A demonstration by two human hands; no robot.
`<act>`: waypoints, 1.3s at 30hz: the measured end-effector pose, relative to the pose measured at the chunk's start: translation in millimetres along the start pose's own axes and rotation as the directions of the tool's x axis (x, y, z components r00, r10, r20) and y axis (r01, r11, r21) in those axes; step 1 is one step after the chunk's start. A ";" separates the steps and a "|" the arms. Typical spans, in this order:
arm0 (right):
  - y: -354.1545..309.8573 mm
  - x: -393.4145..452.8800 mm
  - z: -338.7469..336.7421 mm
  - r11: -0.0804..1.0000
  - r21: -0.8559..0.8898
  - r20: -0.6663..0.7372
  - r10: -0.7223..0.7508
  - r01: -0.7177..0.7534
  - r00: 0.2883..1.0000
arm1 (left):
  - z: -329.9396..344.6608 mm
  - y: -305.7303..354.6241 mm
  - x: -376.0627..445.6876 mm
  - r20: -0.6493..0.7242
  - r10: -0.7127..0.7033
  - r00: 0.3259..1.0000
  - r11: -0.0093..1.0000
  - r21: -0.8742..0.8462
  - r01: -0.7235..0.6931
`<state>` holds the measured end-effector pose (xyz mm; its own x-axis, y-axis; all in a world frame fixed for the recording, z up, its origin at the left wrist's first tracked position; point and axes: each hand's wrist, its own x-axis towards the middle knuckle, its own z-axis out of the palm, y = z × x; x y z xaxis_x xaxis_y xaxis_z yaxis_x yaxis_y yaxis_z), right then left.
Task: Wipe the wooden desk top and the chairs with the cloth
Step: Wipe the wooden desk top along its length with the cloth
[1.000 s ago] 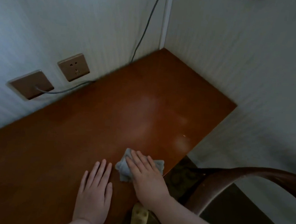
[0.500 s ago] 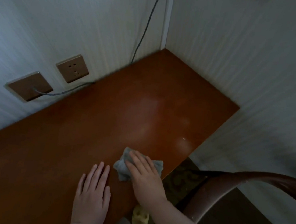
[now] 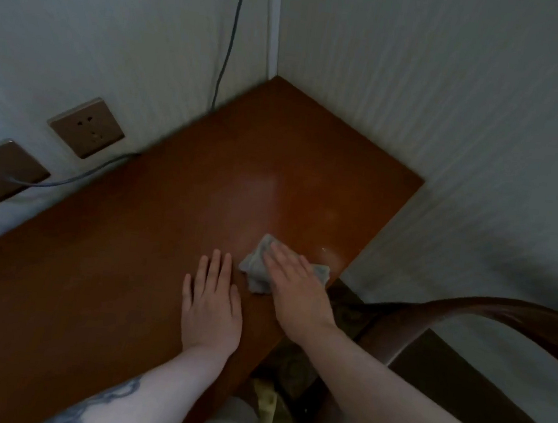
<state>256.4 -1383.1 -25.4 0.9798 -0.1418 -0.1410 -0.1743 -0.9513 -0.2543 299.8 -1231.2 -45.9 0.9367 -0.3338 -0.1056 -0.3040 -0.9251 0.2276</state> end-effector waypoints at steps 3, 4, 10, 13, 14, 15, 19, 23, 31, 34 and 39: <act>26.0 -14.3 4.6 0.953 0.016 -0.189 0.300 -0.302 0.935 | 1.1 1.2 -0.6 0.002 -0.007 1.000 1.000 -0.001 0.007; 20.0 -23.3 10.5 0.937 0.052 -0.207 0.350 -0.347 0.914 | 1.5 1.6 -0.4 -0.001 -0.008 1.000 1.000 0.002 0.008; -14.0 -12.6 14.2 0.994 0.073 -0.124 -0.067 0.076 0.990 | 3.8 1.5 1.2 0.005 -0.011 1.000 0.999 0.031 0.010; 27.6 6.2 -6.0 0.992 0.110 -0.051 -0.063 0.068 0.997 | 2.7 1.6 1.6 0.000 -0.019 1.000 0.999 0.026 0.019; 40.6 5.5 -5.8 0.988 0.143 -0.124 0.078 -0.060 0.989 | 2.2 1.7 1.2 -0.006 -0.019 1.000 0.999 0.026 0.019; 50.0 0.9 -3.7 0.952 0.211 -0.212 0.267 -0.223 0.940 | 2.0 2.2 0.3 -0.009 -0.014 1.000 1.000 0.024 0.014; 13.7 -16.0 25.4 0.829 0.330 -0.352 0.552 -0.452 0.756 | 3.5 2.0 -0.4 -0.013 -0.017 1.000 1.000 0.020 0.018; -8.4 -5.0 18.0 0.989 0.147 -0.185 0.052 -0.024 0.981 | 3.5 1.3 0.8 0.000 -0.021 1.000 1.000 0.020 0.021; 48.9 -0.6 1.8 0.834 0.284 -0.302 0.547 -0.474 0.781 | 0.7 2.9 0.3 -0.001 -0.024 1.000 1.000 0.019 0.024; 6.2 -7.4 16.8 0.942 0.207 -0.244 0.313 -0.266 0.918 | -5.1 6.9 4.9 -0.004 -0.068 0.998 0.997 -0.042 0.068; 33.8 27.6 -13.9 0.993 0.091 -0.049 -0.076 0.080 0.996 | -9.0 30.4 42.9 -0.027 0.058 0.998 0.991 -0.121 -0.061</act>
<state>278.9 -1423.0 -24.6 0.9938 -0.0826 -0.0746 -0.1037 -0.9309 -0.3504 332.3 -1272.0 -34.8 0.9218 -0.3820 -0.0657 -0.3373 -0.8742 0.3494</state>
